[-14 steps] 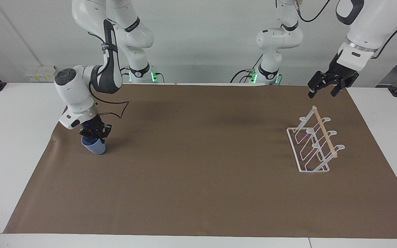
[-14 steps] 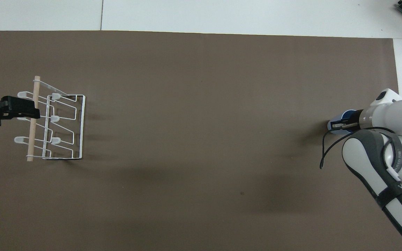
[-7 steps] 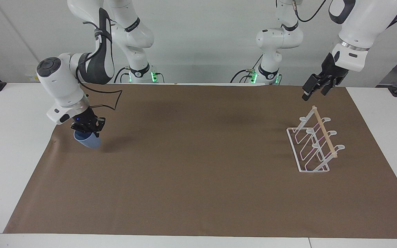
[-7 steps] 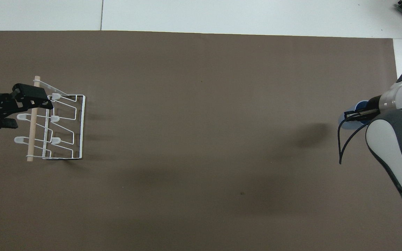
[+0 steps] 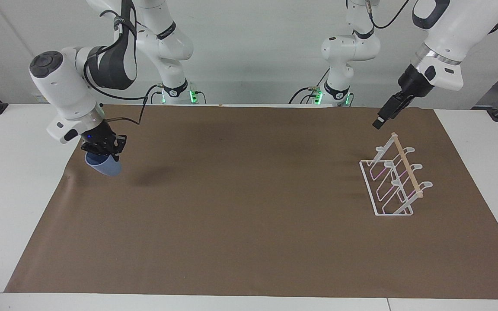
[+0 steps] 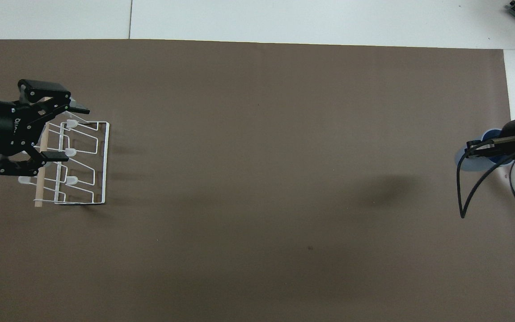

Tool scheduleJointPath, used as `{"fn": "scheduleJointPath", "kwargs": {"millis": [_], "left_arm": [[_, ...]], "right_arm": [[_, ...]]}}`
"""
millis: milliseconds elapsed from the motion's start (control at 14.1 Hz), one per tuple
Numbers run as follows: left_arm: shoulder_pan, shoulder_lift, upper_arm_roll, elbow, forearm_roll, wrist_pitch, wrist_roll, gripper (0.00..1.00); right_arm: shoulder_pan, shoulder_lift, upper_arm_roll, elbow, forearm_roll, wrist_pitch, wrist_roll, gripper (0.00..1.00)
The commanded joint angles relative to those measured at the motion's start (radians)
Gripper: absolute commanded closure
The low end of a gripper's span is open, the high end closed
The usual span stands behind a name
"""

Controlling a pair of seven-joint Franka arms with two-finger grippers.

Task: Hang cup on cup holder
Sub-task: 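Lift the cup with the right gripper while the left gripper rises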

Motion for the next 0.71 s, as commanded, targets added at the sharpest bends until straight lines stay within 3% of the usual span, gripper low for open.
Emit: {"fn": "scheduleJointPath", "kwargs": {"millis": [0, 212, 425, 637], "left_arm": [[0.018, -0.040, 0.001, -0.045, -0.093, 0.029, -0.053, 0.00], [0.043, -0.038, 0.000, -0.045, -0.176, 0.025, -0.085, 0.00], [0.023, -0.046, -0.003, -0.047, -0.180, -0.018, -0.148, 0.00], [-0.003, -0.056, -0.003, -0.068, -0.180, -0.021, -0.171, 0.00]], "right_arm": [[-0.003, -0.024, 0.004, 0.014, -0.038, -0.057, 0.023, 1.00], [-0.013, -0.032, 0.005, 0.012, -0.025, -0.049, -0.006, 1.00], [-0.010, -0.032, 0.007, 0.005, -0.008, -0.039, -0.054, 1.00], [-0.006, -0.035, 0.005, -0.004, 0.165, -0.034, -0.098, 1.00]]}}
